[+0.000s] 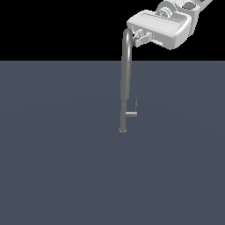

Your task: Turn on the faucet by rotating a designated handle.

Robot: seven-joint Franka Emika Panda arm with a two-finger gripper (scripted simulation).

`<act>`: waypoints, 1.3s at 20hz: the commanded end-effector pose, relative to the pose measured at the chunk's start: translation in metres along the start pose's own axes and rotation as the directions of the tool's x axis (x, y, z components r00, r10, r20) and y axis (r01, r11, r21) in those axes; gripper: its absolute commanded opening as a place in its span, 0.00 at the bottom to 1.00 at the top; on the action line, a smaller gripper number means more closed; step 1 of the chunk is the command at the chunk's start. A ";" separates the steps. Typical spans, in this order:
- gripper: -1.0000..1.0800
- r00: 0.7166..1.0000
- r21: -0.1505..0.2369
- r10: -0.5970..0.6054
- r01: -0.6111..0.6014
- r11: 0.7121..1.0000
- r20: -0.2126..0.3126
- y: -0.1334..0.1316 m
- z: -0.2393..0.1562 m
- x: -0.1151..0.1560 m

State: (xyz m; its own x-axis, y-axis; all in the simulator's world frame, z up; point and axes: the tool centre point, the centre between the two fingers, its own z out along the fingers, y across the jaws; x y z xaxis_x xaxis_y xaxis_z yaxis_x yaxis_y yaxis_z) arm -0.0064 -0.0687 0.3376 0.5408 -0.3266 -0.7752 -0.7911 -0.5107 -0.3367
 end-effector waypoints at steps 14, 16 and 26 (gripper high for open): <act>0.00 0.893 0.292 0.275 -0.386 0.875 0.355 0.024 0.032 0.127; 0.00 0.870 0.313 0.294 -0.429 0.847 0.396 0.028 0.038 0.140; 0.00 0.783 0.359 0.337 -0.560 0.746 0.522 0.042 0.065 0.175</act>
State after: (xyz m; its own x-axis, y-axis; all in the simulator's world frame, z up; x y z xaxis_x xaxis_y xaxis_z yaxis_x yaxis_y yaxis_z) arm 0.0358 -0.0966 0.1571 0.0181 -0.0240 -0.9995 -0.9970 0.0747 -0.0198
